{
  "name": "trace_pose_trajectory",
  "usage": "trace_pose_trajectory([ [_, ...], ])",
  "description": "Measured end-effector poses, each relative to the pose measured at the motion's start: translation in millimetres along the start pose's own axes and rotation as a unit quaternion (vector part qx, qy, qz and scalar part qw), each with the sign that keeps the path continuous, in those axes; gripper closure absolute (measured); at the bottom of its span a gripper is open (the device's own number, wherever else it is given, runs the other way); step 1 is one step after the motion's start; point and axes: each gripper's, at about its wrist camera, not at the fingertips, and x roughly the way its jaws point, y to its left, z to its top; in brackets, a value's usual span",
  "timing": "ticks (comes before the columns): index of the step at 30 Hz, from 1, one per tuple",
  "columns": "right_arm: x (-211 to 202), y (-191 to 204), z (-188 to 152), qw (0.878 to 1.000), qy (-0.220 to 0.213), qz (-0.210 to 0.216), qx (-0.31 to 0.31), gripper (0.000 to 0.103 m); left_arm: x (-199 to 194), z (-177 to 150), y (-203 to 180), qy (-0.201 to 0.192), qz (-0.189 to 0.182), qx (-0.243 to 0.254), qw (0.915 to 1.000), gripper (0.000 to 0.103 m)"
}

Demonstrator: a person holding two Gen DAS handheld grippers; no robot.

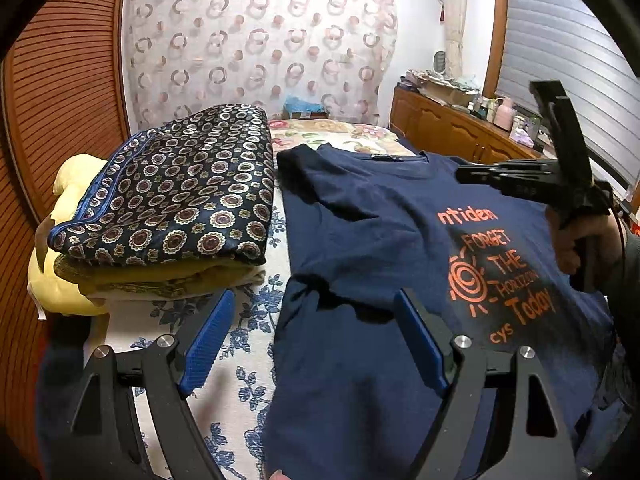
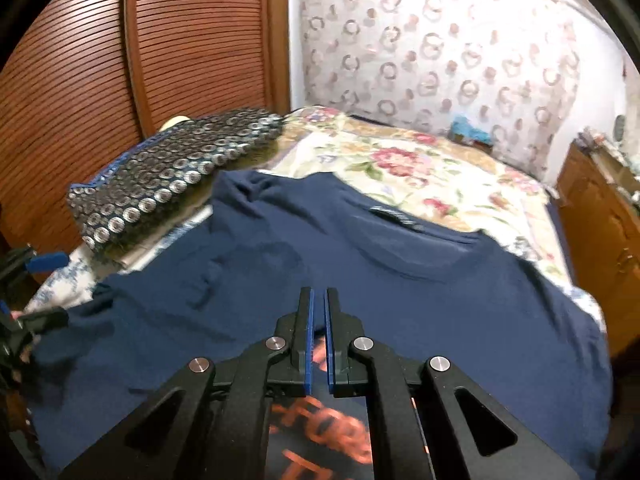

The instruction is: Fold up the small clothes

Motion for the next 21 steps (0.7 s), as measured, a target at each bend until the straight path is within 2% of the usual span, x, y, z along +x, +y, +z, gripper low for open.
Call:
trace_pose_trajectory([
  [1,-2.8,-2.2,-2.0,1.0,0.001,-0.007,-0.001,0.096,0.0,-0.2,-1.3,0.001,-0.002,0.0,1.0,0.021],
  [3,-8.1,-4.1,-4.4,1.0,0.002,-0.025,-0.006,0.079,1.0,0.5,-4.6,0.003,-0.004,0.002,1.0,0.021],
  [5,-17.3,-7.1,-10.2,0.999,0.003,-0.035,-0.007,0.069,3.5,1.6,-8.8,0.007,-0.004,0.007,0.9999,0.021],
  [6,-20.5,-9.6,-15.2,0.999,0.005,-0.033,-0.003,0.06,4.8,1.6,-11.0,0.009,-0.006,0.009,0.9999,0.021],
  [8,-22.7,-11.3,-25.3,0.999,0.013,-0.038,0.004,0.049,6.6,1.9,-14.6,0.012,-0.009,0.01,0.9998,0.021],
  [17,-54.6,-25.1,-86.9,0.996,0.057,-0.07,0.024,0.048,14.9,2.9,-37.4,0.032,-0.04,0.023,0.9984,0.021],
  [21,-67.0,-27.6,-102.1,0.994,0.066,-0.079,0.022,0.048,21.8,1.5,-47.5,0.043,-0.05,0.024,0.9975,0.021],
])
